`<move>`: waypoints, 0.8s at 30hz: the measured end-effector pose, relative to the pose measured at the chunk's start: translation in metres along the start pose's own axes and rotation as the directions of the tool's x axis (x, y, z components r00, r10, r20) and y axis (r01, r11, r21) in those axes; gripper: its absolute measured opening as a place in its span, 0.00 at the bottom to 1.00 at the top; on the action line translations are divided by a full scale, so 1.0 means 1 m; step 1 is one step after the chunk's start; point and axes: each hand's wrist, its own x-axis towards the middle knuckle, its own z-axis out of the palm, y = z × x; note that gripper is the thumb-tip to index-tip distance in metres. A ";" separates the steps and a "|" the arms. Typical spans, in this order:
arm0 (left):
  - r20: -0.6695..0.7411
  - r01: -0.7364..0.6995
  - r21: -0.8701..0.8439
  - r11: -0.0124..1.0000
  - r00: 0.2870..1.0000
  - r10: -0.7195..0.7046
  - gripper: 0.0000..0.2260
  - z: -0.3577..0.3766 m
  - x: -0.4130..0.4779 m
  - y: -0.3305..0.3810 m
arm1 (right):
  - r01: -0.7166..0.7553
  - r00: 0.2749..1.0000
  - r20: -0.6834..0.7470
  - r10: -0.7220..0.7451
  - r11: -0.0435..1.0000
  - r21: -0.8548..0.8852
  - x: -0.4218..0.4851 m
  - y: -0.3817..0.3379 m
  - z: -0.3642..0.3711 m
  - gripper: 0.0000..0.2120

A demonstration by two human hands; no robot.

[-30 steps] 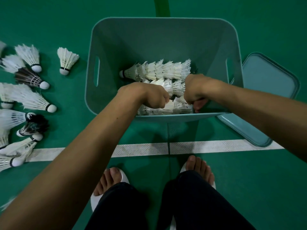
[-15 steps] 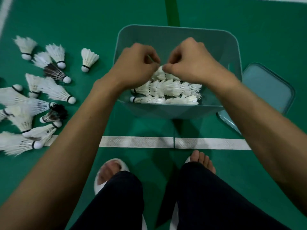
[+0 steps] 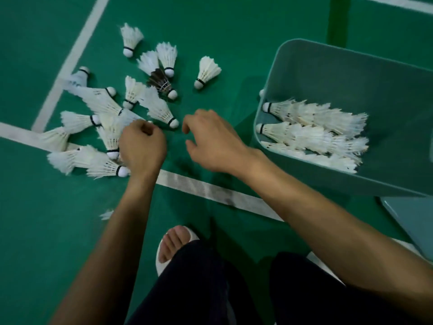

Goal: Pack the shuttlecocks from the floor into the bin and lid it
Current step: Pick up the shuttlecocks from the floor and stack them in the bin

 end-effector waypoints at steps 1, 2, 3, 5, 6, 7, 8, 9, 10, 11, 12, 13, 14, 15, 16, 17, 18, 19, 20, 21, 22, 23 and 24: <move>-0.052 0.081 0.002 0.997 0.995 -0.081 0.09 0.000 0.000 -0.011 | -0.010 0.999 0.040 0.010 1.000 -0.004 0.005 0.002 0.009 0.12; -0.117 0.148 0.035 0.988 0.983 -0.143 0.10 0.001 -0.002 -0.019 | -0.021 0.997 0.076 0.021 1.000 -0.007 0.009 0.004 0.016 0.12; -0.178 0.212 0.090 0.973 0.965 -0.193 0.11 0.002 -0.002 -0.028 | -0.025 0.994 0.107 0.026 1.000 -0.007 0.016 0.004 0.026 0.13; -0.252 0.249 0.192 0.949 0.947 -0.198 0.13 0.009 -0.003 -0.047 | -0.037 0.991 0.126 0.038 0.999 -0.006 0.031 0.004 0.042 0.13; -0.255 0.206 0.234 0.950 0.956 -0.144 0.14 0.013 -0.005 -0.056 | -0.046 0.992 0.115 0.046 0.999 0.000 0.039 0.003 0.050 0.13; -0.233 0.137 0.279 0.950 0.970 -0.072 0.15 0.017 -0.007 -0.064 | -0.055 0.994 0.092 0.054 0.998 0.012 0.047 0.002 0.056 0.12; -0.193 0.066 0.332 0.941 0.981 0.000 0.17 0.021 -0.008 -0.071 | -0.057 0.997 0.060 0.055 0.998 0.029 0.055 0.001 0.062 0.12; -0.143 0.007 0.392 0.920 0.988 0.054 0.21 0.024 -0.009 -0.078 | -0.049 0.999 0.021 0.048 0.998 0.043 0.063 0.000 0.067 0.13; -0.093 -0.027 0.448 0.894 0.993 0.076 0.26 0.025 -0.008 -0.081 | -0.033 0.999 -0.024 0.035 0.998 0.052 0.073 -0.002 0.070 0.15; -0.049 -0.043 0.490 0.871 0.996 0.076 0.31 0.025 -0.005 -0.084 | -0.014 0.998 -0.065 0.017 0.998 0.055 0.083 -0.004 0.072 0.19; -0.014 -0.056 0.519 0.853 0.997 0.075 0.34 0.022 -0.002 -0.085 | 0.007 0.996 -0.094 -0.003 0.999 0.046 0.093 -0.007 0.072 0.23; 0.013 -0.081 0.540 0.837 0.996 0.089 0.34 0.018 0.002 -0.086 | 0.026 0.995 -0.099 -0.024 1.000 0.018 0.102 -0.009 0.073 0.28; 0.039 -0.115 0.554 0.825 0.993 0.112 0.31 0.013 0.007 -0.088 | 0.041 0.996 -0.074 -0.042 0.999 -0.024 0.109 -0.009 0.074 0.31; 0.067 -0.144 0.559 0.817 0.989 0.129 0.27 0.006 0.013 -0.090 | 0.045 0.998 -0.029 -0.047 0.997 -0.067 0.115 -0.010 0.076 0.33; 0.095 -0.155 0.551 0.820 0.988 0.122 0.21 -0.001 0.019 -0.091 | 0.045 0.999 0.013 -0.044 0.994 -0.098 0.119 -0.010 0.079 0.34; 0.117 -0.143 0.527 0.838 0.989 0.095 0.17 -0.007 0.024 -0.091 | 0.041 0.999 0.025 -0.038 0.992 -0.115 0.120 -0.010 0.083 0.32; 0.127 -0.111 0.484 0.868 0.990 0.055 0.14 -0.015 0.028 -0.090 | 0.025 1.000 0.001 -0.025 0.992 -0.124 0.119 -0.010 0.087 0.29; 0.126 -0.066 0.431 0.900 0.992 0.013 0.12 -0.022 0.030 -0.087 | -0.006 0.999 -0.051 0.000 0.992 -0.124 0.117 -0.010 0.091 0.26; 0.113 -0.023 0.376 0.926 0.993 -0.021 0.11 -0.028 0.031 -0.082 | -0.054 0.993 -0.108 0.041 0.992 -0.112 0.113 -0.011 0.095 0.22; 0.100 0.014 0.324 0.946 0.994 -0.049 0.11 -0.033 0.031 -0.077 | -0.111 0.984 -0.149 0.097 0.990 -0.090 0.110 -0.012 0.098 0.19; 0.090 0.033 0.280 0.959 0.994 -0.060 0.10 -0.038 0.031 -0.072 | -0.171 0.973 -0.169 0.158 0.983 -0.067 0.107 -0.013 0.099 0.18; 0.089 0.024 0.254 0.967 0.995 -0.048 0.08 -0.042 0.031 -0.067 | -0.231 0.959 -0.179 0.218 0.971 -0.055 0.103 -0.013 0.099 0.18; 0.102 -0.011 0.245 0.969 0.995 -0.014 0.06 -0.043 0.030 -0.062 | -0.284 0.945 -0.187 0.270 0.957 -0.053 0.099 -0.013 0.098 0.19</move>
